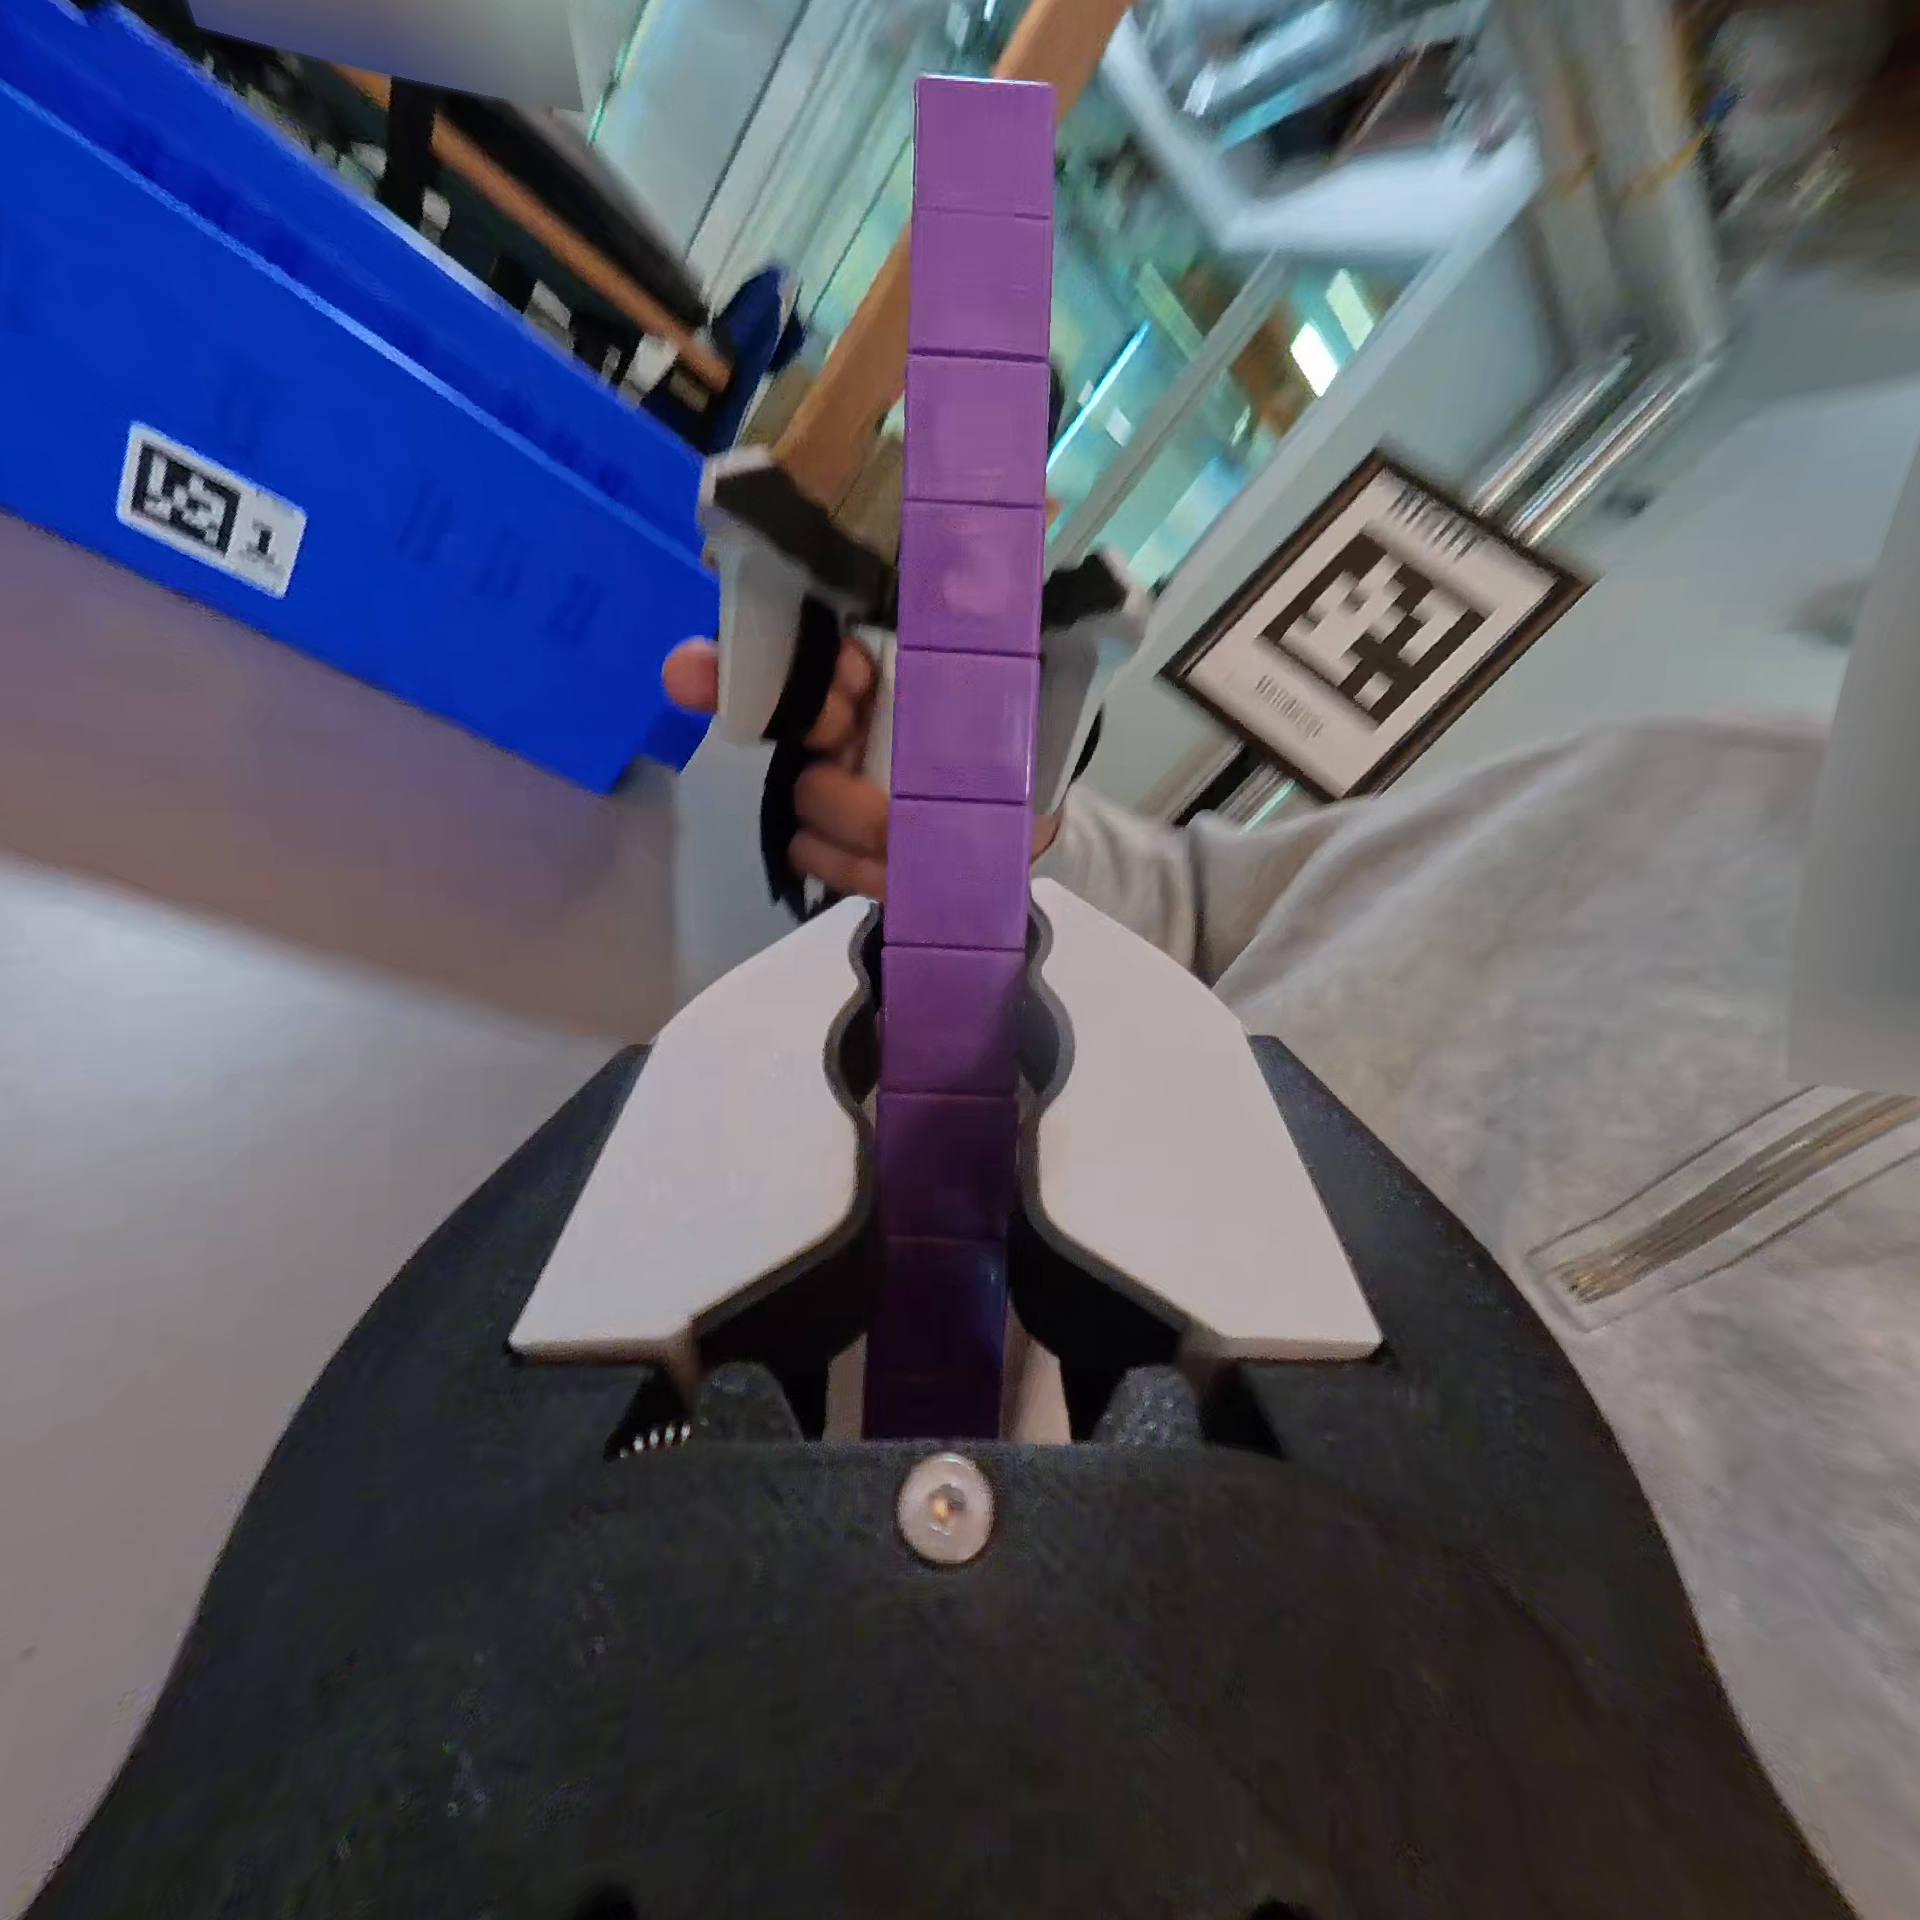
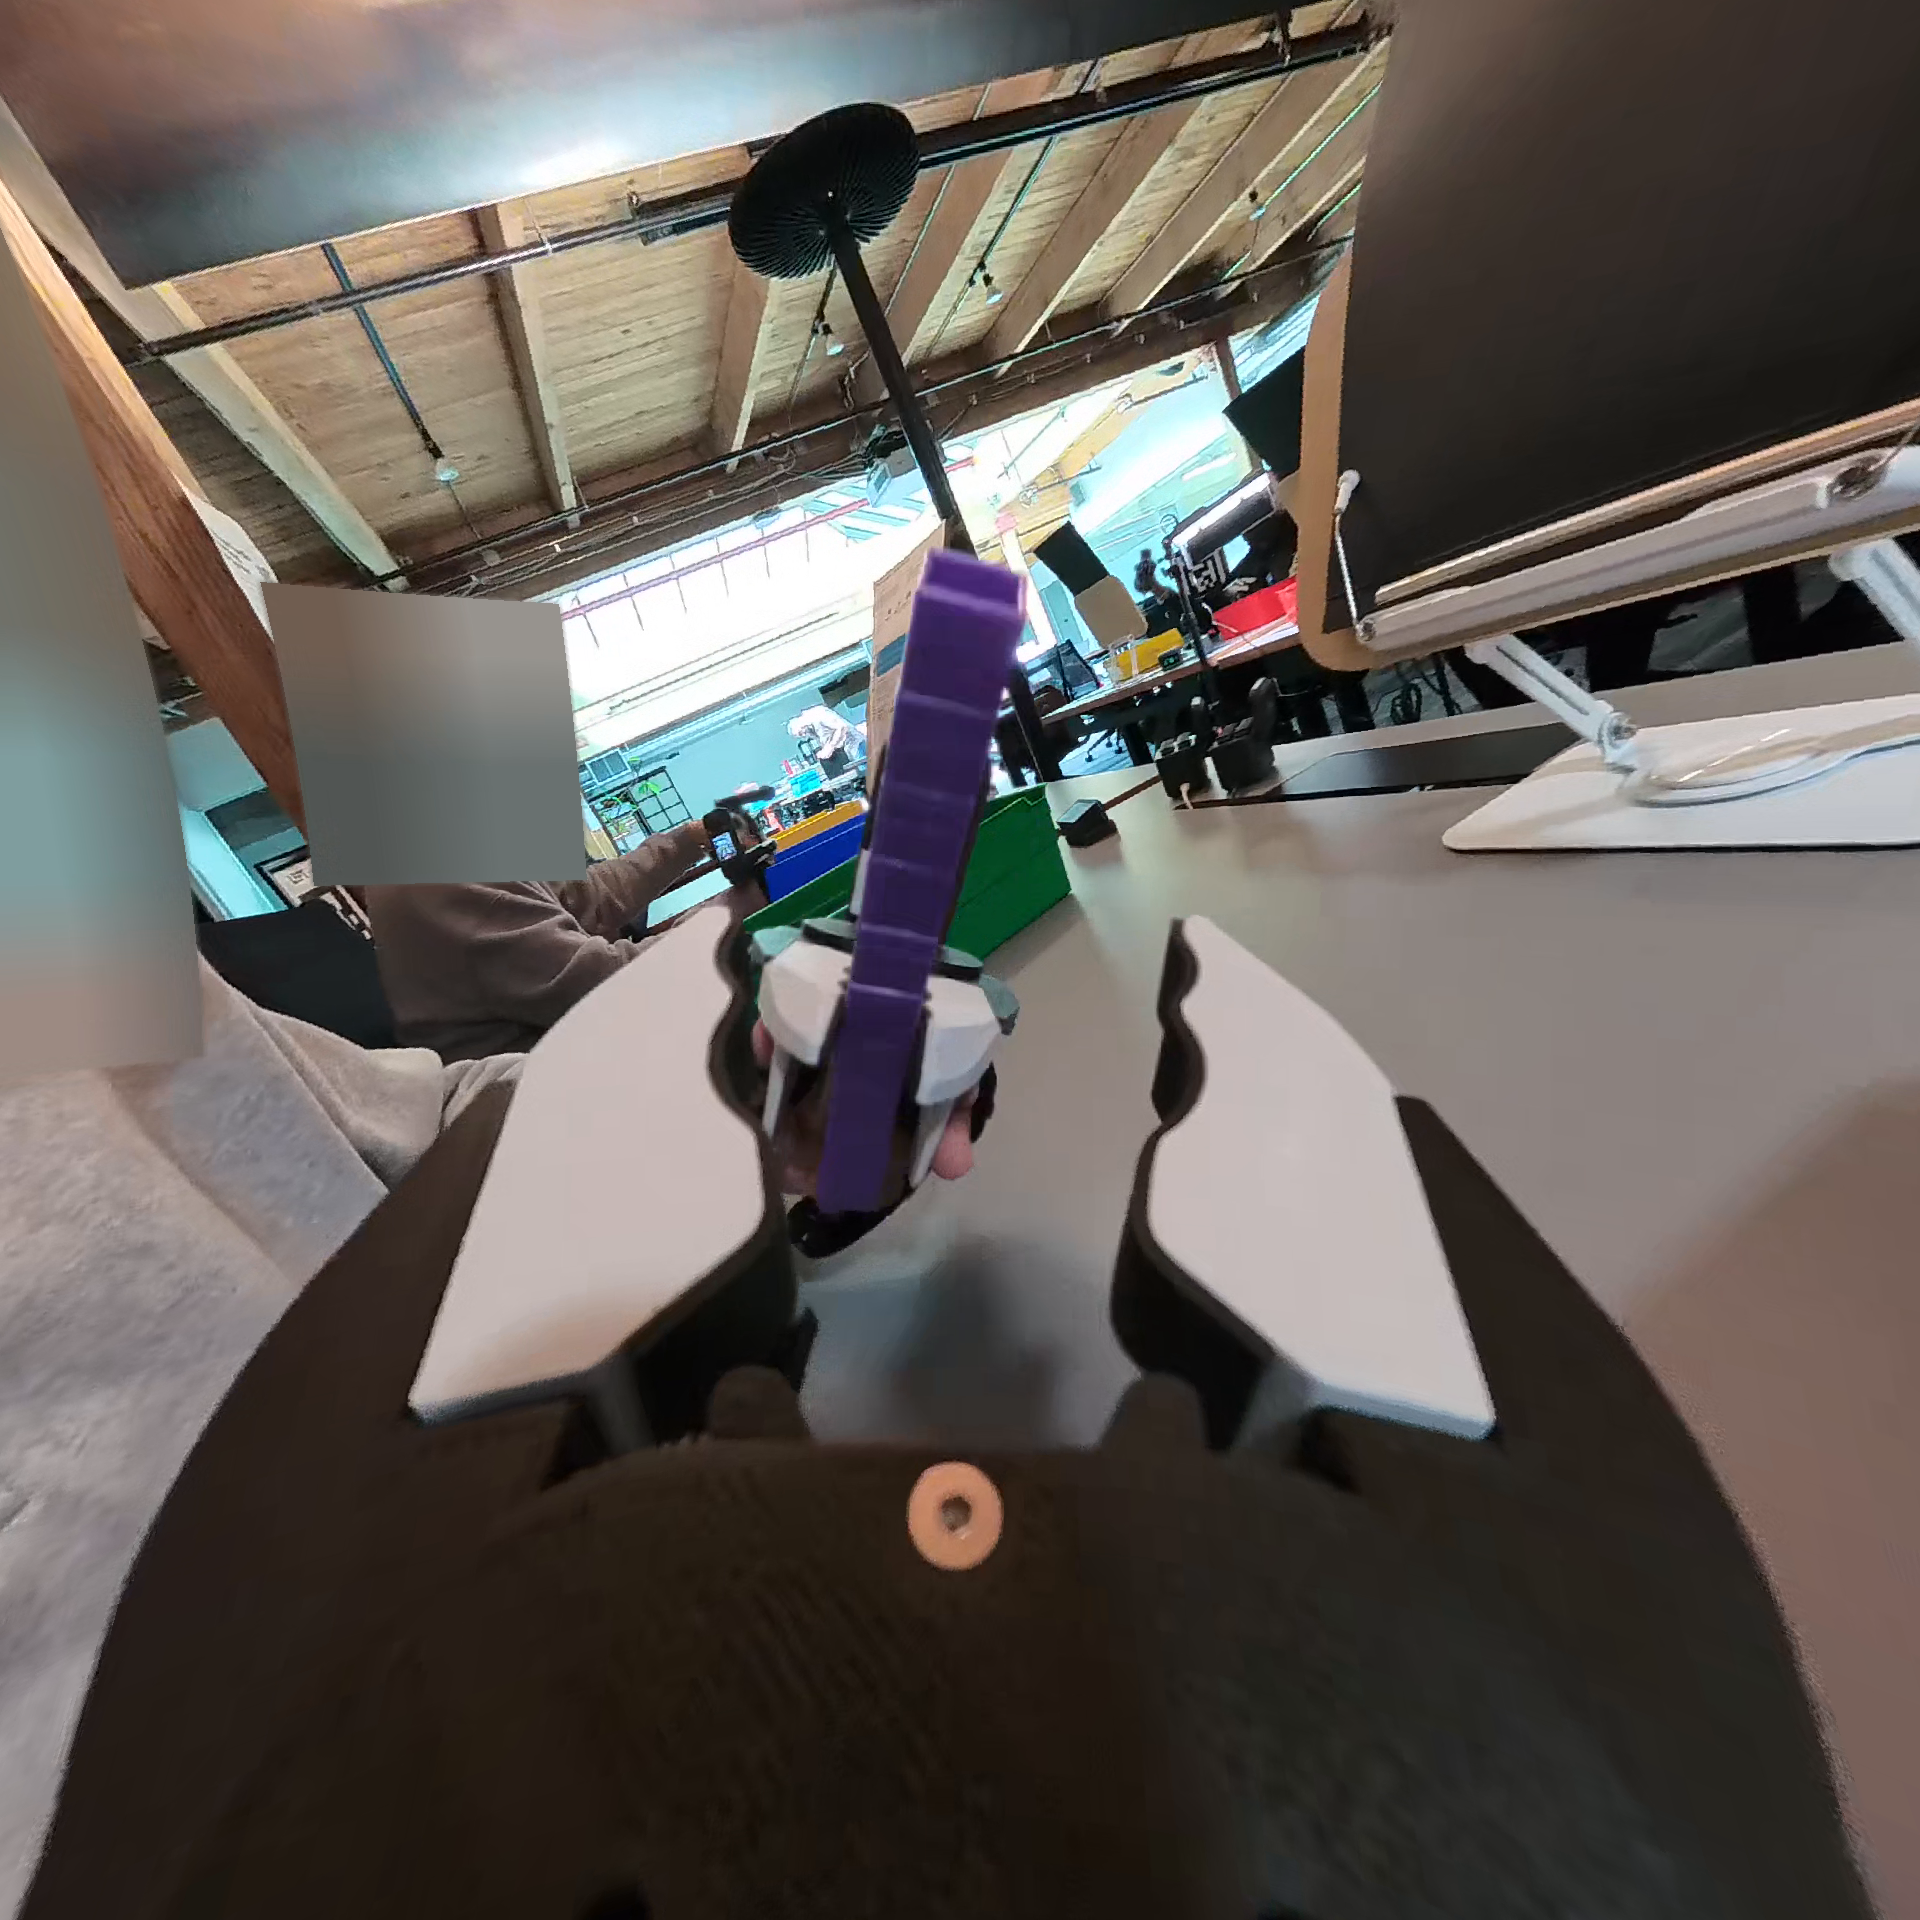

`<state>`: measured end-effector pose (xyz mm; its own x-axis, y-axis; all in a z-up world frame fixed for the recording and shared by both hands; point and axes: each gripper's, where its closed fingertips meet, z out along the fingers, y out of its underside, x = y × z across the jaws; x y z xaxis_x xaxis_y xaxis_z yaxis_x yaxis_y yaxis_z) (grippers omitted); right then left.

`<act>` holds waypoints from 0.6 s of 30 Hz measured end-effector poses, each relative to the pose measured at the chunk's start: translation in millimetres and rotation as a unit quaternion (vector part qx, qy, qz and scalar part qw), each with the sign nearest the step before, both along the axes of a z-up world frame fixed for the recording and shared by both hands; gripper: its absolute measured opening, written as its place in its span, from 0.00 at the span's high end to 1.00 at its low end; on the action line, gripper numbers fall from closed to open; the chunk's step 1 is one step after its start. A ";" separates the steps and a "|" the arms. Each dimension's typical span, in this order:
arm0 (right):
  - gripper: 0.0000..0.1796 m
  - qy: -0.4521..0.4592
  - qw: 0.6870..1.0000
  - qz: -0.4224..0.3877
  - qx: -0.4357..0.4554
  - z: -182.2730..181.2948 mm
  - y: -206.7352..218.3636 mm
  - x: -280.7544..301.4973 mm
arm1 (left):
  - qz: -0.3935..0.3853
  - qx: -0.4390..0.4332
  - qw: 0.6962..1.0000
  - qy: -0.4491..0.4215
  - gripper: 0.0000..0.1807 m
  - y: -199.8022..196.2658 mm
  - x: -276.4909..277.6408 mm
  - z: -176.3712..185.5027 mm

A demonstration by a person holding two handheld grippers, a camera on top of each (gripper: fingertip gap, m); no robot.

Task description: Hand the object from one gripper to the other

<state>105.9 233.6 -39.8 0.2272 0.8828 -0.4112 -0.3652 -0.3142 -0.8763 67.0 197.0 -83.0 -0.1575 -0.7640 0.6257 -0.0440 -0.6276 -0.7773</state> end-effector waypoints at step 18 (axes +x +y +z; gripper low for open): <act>0.88 -0.043 0.997 0.062 -0.026 -15.0 -29.8 -39.0 | -0.008 -0.019 0.999 -0.030 0.87 -20.4 21.9 -3.9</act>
